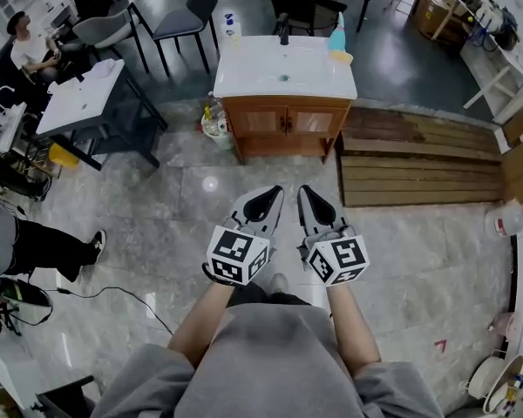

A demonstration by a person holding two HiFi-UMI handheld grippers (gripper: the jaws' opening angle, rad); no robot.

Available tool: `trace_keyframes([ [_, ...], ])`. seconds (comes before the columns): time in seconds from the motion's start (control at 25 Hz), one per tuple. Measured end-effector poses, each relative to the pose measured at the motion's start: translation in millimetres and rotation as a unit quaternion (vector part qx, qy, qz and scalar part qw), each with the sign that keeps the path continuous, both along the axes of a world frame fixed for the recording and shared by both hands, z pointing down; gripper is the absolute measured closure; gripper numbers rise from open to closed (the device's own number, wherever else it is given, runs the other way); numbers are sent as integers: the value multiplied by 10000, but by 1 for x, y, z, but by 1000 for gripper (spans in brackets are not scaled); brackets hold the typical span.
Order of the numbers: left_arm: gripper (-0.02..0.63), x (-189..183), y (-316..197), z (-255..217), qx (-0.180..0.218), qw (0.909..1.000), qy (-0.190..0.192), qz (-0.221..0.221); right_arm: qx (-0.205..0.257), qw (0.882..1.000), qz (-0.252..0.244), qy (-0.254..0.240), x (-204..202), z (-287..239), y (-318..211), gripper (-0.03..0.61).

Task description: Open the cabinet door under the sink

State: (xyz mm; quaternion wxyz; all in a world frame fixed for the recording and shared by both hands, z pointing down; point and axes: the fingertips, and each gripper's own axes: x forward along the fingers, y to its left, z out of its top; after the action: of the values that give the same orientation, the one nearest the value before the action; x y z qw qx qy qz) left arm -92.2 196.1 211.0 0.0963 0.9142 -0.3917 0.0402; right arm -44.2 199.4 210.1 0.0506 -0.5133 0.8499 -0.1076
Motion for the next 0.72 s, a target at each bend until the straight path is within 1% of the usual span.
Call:
trace_keyframes([
  [0.48, 600, 17, -69, 19, -86, 9999, -99, 48, -161, 9998, 65, -61, 20, 25, -66, 571],
  [0.72, 600, 18, -115, 31, -180, 9996, -127, 164, -235, 9996, 143, -19, 19, 33, -109, 571],
])
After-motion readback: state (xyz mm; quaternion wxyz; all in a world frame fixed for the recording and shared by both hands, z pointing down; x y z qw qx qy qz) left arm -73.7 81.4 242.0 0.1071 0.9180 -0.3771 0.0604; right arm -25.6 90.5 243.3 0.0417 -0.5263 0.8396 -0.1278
